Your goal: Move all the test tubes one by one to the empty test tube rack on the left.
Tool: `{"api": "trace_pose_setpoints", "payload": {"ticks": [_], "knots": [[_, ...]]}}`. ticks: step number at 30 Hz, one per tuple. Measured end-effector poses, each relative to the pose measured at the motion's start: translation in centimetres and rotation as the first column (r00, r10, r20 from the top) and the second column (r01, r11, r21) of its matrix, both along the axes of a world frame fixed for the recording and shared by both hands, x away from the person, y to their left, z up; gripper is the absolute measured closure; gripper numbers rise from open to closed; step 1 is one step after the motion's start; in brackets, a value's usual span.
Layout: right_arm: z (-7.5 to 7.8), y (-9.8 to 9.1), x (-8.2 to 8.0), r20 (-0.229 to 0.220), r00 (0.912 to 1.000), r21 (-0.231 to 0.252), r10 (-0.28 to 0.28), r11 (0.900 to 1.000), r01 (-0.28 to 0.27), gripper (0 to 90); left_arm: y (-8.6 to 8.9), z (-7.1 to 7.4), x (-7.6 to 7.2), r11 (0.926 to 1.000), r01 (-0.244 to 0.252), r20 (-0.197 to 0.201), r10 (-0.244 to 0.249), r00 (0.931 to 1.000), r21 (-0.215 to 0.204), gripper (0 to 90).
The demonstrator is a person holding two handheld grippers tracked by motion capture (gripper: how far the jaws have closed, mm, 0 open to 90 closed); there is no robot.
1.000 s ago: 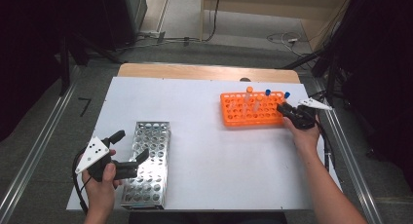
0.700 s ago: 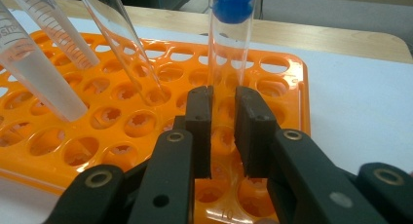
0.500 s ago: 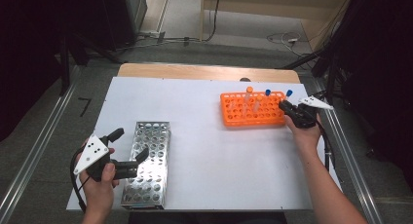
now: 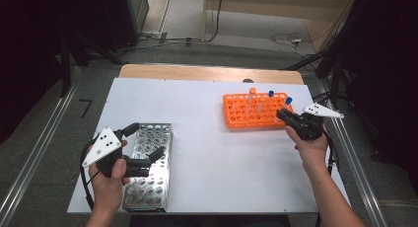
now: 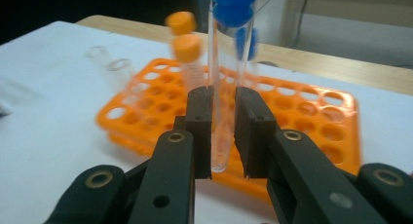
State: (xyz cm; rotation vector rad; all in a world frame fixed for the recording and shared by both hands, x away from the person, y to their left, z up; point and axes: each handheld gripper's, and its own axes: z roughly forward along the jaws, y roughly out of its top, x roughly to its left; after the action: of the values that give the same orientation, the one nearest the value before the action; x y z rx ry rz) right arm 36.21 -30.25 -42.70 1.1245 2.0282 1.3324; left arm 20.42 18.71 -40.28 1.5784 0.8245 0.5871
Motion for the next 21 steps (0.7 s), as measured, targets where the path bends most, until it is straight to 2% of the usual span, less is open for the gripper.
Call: {"api": "trace_pose_setpoints", "payload": {"ticks": [4,9,12,16,21], "knots": [[0.6,1.5,-2.0,-0.006,0.9982,-0.009,0.060,0.9982,-0.060,75.3,-1.5,0.4,0.7,0.9991,0.041,-0.019,-0.041,0.9990,-0.003,0.0],[1.3,3.4,-4.5,0.002,0.9907,-0.024,0.136,0.9904,-0.136,75.4,-3.5,0.6,1.8,0.9961,0.088,-0.039,-0.089,0.9953,-0.007,0.0],[1.6,4.3,-5.6,-0.005,0.9819,-0.009,0.189,0.9819,-0.189,75.4,-4.6,0.7,2.4,0.9929,0.119,-0.051,-0.119,0.9916,-0.009,0.1],[1.6,5.7,-6.8,-0.010,0.9686,-0.012,0.249,0.9685,-0.249,75.4,-6.2,0.8,3.0,0.9890,0.147,-0.058,-0.148,0.9873,-0.015,1.5],[1.4,7.4,-7.8,-0.022,0.9493,-0.007,0.314,0.9494,-0.314,75.4,-7.7,0.6,3.7,0.9861,0.164,-0.071,-0.166,0.9836,-0.025,3.9]]}}
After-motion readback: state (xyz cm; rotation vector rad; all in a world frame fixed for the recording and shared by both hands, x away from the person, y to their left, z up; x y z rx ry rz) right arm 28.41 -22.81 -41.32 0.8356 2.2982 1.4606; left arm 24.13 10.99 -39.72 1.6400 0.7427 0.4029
